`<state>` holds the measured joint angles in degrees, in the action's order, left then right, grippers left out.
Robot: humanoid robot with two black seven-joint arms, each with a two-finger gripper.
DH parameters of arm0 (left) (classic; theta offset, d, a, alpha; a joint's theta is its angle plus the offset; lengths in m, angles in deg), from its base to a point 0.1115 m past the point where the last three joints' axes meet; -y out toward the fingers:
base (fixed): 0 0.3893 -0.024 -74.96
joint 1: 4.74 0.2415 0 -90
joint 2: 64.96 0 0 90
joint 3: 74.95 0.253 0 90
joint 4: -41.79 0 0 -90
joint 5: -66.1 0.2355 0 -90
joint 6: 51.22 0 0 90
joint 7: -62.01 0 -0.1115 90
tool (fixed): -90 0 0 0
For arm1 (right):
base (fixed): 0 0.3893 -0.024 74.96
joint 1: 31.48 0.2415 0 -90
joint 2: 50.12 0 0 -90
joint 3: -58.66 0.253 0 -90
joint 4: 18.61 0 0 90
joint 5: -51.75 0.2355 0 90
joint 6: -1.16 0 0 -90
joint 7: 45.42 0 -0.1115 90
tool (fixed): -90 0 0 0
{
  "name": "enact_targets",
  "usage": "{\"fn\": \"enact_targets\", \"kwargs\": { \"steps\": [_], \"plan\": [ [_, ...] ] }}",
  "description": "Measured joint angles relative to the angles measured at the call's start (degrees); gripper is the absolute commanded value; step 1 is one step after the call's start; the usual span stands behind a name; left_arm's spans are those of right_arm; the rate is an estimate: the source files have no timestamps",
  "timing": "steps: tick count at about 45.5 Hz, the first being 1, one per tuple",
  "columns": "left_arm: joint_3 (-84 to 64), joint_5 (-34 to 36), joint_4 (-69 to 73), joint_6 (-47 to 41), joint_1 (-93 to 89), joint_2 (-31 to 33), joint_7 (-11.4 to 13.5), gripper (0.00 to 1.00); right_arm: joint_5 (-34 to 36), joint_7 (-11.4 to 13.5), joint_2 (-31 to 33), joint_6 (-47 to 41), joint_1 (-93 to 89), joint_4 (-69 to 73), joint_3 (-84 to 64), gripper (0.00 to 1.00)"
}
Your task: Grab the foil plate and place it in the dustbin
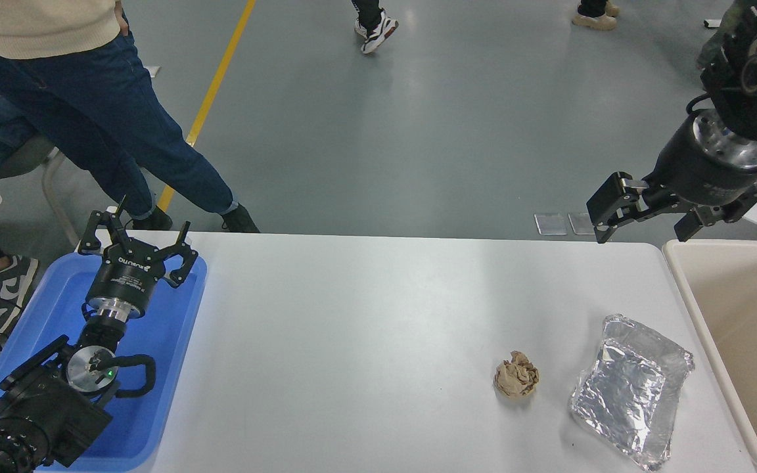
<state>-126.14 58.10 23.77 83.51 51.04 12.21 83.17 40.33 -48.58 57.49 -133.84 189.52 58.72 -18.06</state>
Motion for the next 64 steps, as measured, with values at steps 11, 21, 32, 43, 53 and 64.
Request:
{"fn": "enact_targets", "kwargs": {
  "steps": [11, 21, 32, 43, 53, 64],
  "plan": [
    [-0.02, 0.0, 0.0, 0.02, 0.02, 0.0, 0.0, 1.0, 0.1, 0.0, 0.27, 0.0, -0.1, -0.02, -0.06, 1.0],
    [0.0, -0.02, 0.0, 0.02, 0.03, 0.0, 0.0, 1.0, 0.14, 0.0, 0.78, 0.0, -0.02, -0.02, -1.77, 1.0],
    [0.0, -0.02, 0.0, 0.02, 0.03, 0.0, 0.01, 1.0, 0.17, 0.0, 1.48, 0.0, -0.02, -0.01, -2.94, 1.0],
    [0.0, -0.02, 0.0, 0.02, 0.01, 0.0, 0.02, 1.0, 0.21, 0.01, 4.0, 0.0, -1.47, -0.27, -3.16, 1.0],
    [-0.02, -0.02, 0.0, 0.02, 0.01, -0.01, 0.02, 1.0, 2.23, 0.08, 7.0, 0.0, -6.02, -2.87, -4.02, 0.99],
    [-0.03, -0.02, 0.0, 0.02, 0.02, 0.0, 0.02, 1.0, 4.75, 0.1, 10.46, 0.31, -16.85, -9.13, -4.03, 0.9]
  ]
}}
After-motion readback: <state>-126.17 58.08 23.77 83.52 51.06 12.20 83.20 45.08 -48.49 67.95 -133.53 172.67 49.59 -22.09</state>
